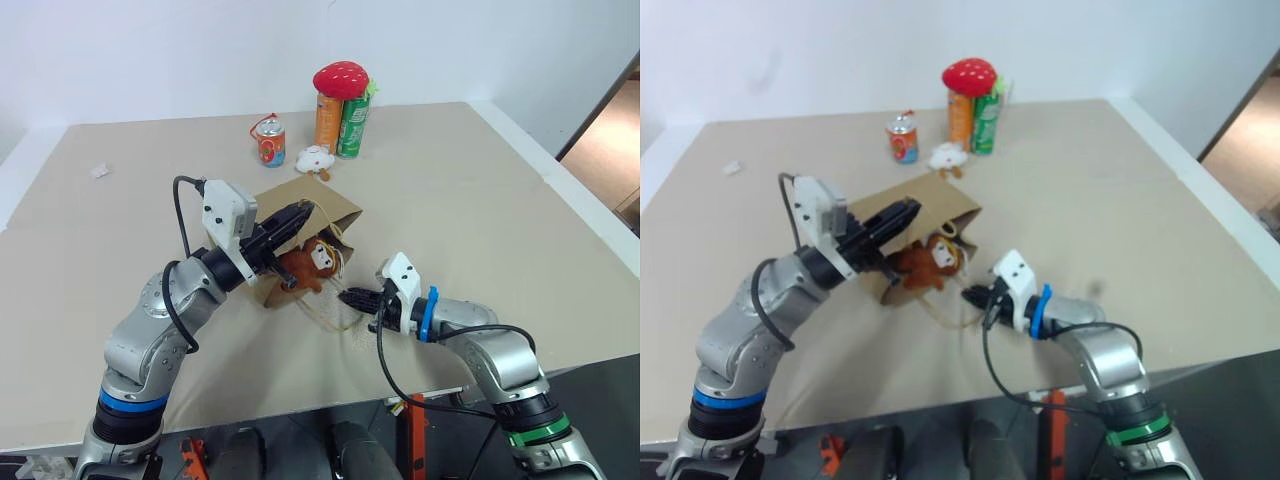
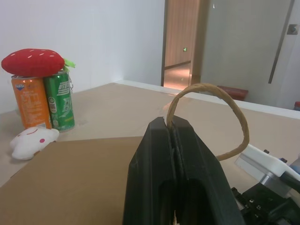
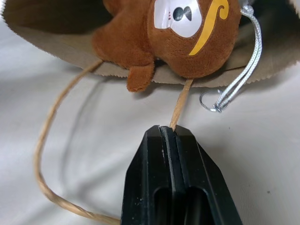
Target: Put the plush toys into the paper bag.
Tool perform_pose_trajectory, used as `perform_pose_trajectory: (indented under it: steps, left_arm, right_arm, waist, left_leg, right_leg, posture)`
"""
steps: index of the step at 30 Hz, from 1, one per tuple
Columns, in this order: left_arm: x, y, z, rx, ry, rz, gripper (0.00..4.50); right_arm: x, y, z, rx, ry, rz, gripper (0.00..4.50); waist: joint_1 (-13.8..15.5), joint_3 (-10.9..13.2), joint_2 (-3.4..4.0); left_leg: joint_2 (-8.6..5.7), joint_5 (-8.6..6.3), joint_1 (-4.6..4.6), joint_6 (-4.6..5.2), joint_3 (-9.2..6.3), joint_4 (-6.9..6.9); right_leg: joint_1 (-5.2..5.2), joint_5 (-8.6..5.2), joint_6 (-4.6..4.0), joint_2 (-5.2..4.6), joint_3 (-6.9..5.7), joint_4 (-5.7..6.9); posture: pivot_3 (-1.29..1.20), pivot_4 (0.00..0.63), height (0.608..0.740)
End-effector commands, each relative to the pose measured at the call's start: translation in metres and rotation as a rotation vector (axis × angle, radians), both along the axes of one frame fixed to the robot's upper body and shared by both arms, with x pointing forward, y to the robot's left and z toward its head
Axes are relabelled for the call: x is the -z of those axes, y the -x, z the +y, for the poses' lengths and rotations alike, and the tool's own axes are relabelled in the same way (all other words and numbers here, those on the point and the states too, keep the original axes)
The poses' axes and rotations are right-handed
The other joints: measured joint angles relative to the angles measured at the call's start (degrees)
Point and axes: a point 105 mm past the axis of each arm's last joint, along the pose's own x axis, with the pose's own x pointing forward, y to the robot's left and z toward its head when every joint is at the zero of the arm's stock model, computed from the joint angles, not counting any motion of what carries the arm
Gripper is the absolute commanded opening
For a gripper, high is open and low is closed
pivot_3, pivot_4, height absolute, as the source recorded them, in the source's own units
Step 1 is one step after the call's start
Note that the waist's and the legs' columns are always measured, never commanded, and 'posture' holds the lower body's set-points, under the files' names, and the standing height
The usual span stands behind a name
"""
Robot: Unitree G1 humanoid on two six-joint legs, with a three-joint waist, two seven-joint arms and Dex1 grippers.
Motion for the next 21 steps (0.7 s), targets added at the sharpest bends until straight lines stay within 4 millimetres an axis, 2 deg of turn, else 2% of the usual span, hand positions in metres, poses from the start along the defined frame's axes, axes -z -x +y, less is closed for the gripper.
perform_pose_trajectory:
  steps: [1, 4, 8, 10, 13, 17, 21]
  left_arm:
    - [-0.01, 0.005, -0.001, 0.011, 0.002, -0.045, 0.0]
    - [-0.01, 0.005, -0.001, 0.012, -0.005, -0.051, 0.0]
    - [-0.012, 0.003, 0.001, 0.007, -0.03, -0.075, 0.0]
    - [-0.016, 0.002, 0.003, 0.006, -0.044, -0.095, 0.0]
    - [-0.027, -0.002, 0.007, 0.0, -0.045, -0.121, 0.0]
    - [-0.032, -0.004, 0.01, 0.003, -0.037, -0.117, 0.0]
    - [-0.028, -0.007, 0.013, 0.0, -0.031, -0.09, 0.0]
  right_arm:
    - [-0.017, 0.001, 0.001, -0.037, -0.005, -0.08, 0.03]
    - [-0.036, 0.0, -0.002, -0.051, -0.054, -0.121, 0.03]
    - [-0.072, 0.0, -0.014, -0.082, -0.091, -0.193, 0.03]
    - [-0.092, 0.002, -0.022, -0.105, -0.098, -0.217, 0.03]
    - [-0.134, 0.006, -0.042, -0.133, -0.094, -0.244, 0.03]
    - [-0.17, 0.015, -0.054, -0.168, -0.102, -0.228, 0.03]
    - [-0.18, 0.019, -0.056, -0.202, -0.093, -0.187, 0.03]
  waist:
    - [0.0, 0.0, 0.0]
    - [0.0, 0.0, 0.0]
    - [0.0, 0.0, 0.01]
    - [0.0, 0.0, 0.0]
    - [0.0, 0.1, 0.03]
    - [0.0, 0.1, 0.02]
    - [0.0, 0.1, 0.0]
  left_leg:
    - [0.0, 0.0, 0.0, 0.0, 0.0, 0.0]
    - [0.0, 0.0, 0.0, 0.0, 0.0, 0.0]
    - [-0.01, 0.0, -0.01, 0.0, 0.0, 0.0]
    - [-0.02, 0.0, -0.02, 0.0, 0.0, 0.04]
    - [-0.03, 0.0, -0.03, 0.0, 0.0, 0.04]
    - [-0.03, -0.01, -0.03, 0.03, -0.01, 0.02]
    - [-0.01, -0.04, -0.02, 0.07, -0.03, -0.04]
  right_leg:
    - [0.0, 0.0, 0.0, 0.0, 0.0, 0.0]
    - [0.0, 0.0, 0.0, 0.0, 0.0, 0.0]
    - [0.0, 0.0, 0.0, 0.0, 0.01, 0.0]
    - [0.01, 0.01, 0.02, -0.01, 0.01, 0.0]
    - [0.0, 0.01, 0.01, 0.0, 0.01, 0.0]
    - [0.01, -0.01, 0.02, 0.0, 0.02, -0.01]
    - [0.0, -0.05, 0.02, 0.01, -0.01, -0.01]
  posture:
    - [0.0, 0.15, 0.74]
    - [0.0, 0.15, 0.74]
    - [0.0, 0.15, 0.74]
    - [0.0, 0.15, 0.74]
    - [0.0, 0.15, 0.74]
    - [0.0, 0.15, 0.74]
    - [0.0, 0.15, 0.74]
